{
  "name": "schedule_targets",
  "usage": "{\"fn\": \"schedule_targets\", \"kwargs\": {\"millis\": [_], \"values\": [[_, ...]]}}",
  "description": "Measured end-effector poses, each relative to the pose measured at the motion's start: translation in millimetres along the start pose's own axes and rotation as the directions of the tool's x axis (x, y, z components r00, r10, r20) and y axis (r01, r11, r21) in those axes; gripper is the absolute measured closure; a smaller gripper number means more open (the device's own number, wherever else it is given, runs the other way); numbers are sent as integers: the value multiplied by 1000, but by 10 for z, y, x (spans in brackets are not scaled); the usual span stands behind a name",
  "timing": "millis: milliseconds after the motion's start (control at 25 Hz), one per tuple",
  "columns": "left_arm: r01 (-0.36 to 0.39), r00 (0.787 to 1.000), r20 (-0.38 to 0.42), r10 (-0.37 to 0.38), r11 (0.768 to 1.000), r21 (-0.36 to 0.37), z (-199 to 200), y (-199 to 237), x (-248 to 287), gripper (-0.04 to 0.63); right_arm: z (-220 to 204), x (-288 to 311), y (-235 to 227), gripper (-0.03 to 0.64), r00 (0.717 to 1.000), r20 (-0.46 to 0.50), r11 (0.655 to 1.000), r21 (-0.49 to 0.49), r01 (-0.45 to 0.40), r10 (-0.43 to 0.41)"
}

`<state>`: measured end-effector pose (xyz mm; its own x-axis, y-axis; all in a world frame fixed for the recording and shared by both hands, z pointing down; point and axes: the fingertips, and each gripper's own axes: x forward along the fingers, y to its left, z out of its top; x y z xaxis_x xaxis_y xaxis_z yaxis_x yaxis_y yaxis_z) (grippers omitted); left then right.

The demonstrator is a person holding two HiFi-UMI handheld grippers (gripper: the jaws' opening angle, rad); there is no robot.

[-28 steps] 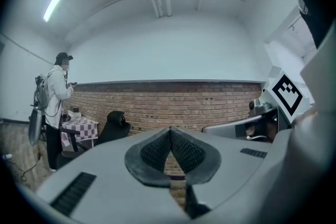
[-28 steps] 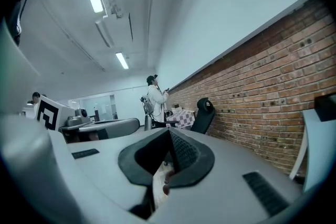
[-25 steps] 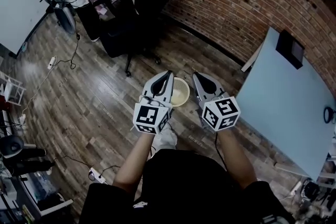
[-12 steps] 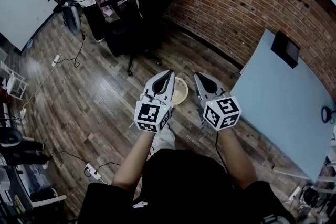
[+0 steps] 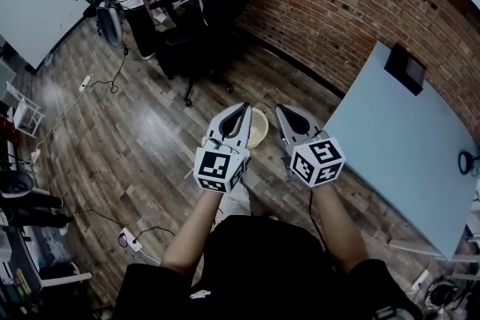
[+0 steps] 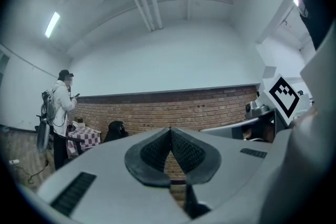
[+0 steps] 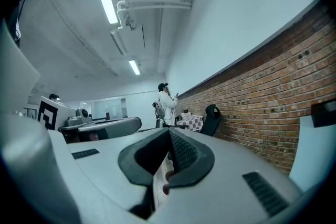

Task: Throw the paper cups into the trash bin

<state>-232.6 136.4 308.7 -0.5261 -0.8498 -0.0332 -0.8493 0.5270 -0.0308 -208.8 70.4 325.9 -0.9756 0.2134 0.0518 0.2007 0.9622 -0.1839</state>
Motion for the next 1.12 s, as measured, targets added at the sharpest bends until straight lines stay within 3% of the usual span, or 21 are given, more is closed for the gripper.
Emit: {"fn": "schedule_targets", "kwargs": {"millis": [560, 1120], "values": [[-43, 999, 17, 44, 997, -57, 33, -354, -300, 588, -54, -441, 138, 621, 1000, 8, 1000, 7, -10, 10], [0, 1000, 29, 2, 997, -79, 86, -444, -219, 588, 25, -605, -7, 621, 998, 25, 999, -5, 49, -49]]}}
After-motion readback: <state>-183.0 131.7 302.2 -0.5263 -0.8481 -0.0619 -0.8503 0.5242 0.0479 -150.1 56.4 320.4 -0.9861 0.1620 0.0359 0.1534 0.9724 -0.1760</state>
